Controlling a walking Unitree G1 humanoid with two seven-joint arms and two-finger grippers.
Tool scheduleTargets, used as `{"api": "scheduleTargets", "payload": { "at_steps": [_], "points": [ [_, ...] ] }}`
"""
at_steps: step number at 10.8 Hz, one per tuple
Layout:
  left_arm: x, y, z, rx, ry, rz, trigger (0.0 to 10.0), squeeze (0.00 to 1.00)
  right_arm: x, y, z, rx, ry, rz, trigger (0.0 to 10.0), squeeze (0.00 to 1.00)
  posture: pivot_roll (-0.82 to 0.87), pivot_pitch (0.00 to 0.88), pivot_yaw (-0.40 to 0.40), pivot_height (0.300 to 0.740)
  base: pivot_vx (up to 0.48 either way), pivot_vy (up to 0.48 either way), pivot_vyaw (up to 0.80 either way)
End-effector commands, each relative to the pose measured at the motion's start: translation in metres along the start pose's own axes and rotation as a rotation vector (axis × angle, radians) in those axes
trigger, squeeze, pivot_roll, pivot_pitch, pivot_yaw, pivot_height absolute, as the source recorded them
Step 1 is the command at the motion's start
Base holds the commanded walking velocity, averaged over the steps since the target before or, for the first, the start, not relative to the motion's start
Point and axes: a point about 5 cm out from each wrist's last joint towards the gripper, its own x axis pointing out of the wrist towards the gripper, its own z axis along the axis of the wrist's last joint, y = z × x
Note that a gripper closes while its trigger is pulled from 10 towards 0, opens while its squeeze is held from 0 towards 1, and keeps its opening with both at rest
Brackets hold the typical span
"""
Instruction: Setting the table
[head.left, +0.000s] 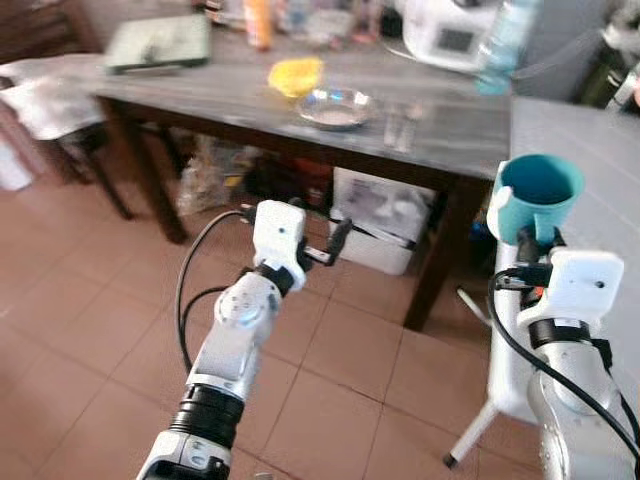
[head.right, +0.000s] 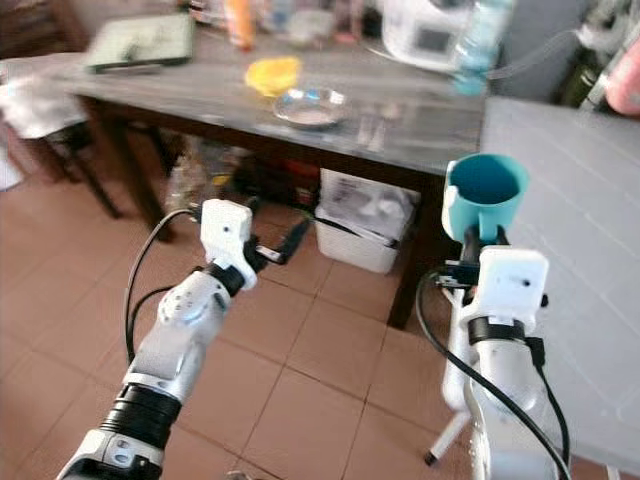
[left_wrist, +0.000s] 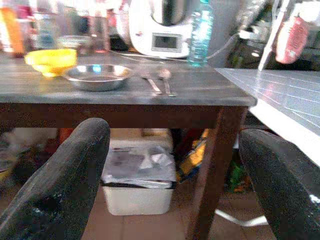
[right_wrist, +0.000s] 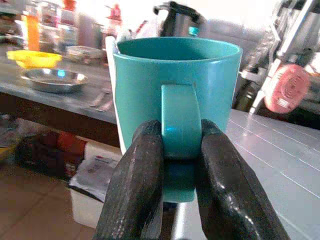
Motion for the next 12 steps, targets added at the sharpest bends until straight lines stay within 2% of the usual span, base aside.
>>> {"api": "scheduleTargets", "payload": {
  "at_steps": [1, 8, 12],
  "points": [
    [-0.002, 0.005, 0.0, 0.002, 0.005, 0.015, 10.0, 0.0, 0.0, 0.001, 0.006, 0.007, -0.029, -0.001, 10.0, 0.0, 0.09, 0.11, 0.022, 0.74, 0.0, 0.458, 0.0],
    [0.0, 0.002, 0.0, 0.008, 0.011, -0.003, 10.0, 0.0, 0.001, -0.003, 0.007, 0.003, -0.041, -0.025, 10.0, 0.0, 0.09, 0.102, 0.028, 0.74, 0.0, 0.477, 0.0],
    [0.0, -0.004, 0.001, 0.001, -0.01, -0.037, 10.0, 0.0, 0.001, -0.011, 0.009, -0.019, -0.045, -0.071, 10.0, 0.0, 0.08, 0.104, 0.023, 0.74, 0.0, 0.0, 0.0]
  ]
}}
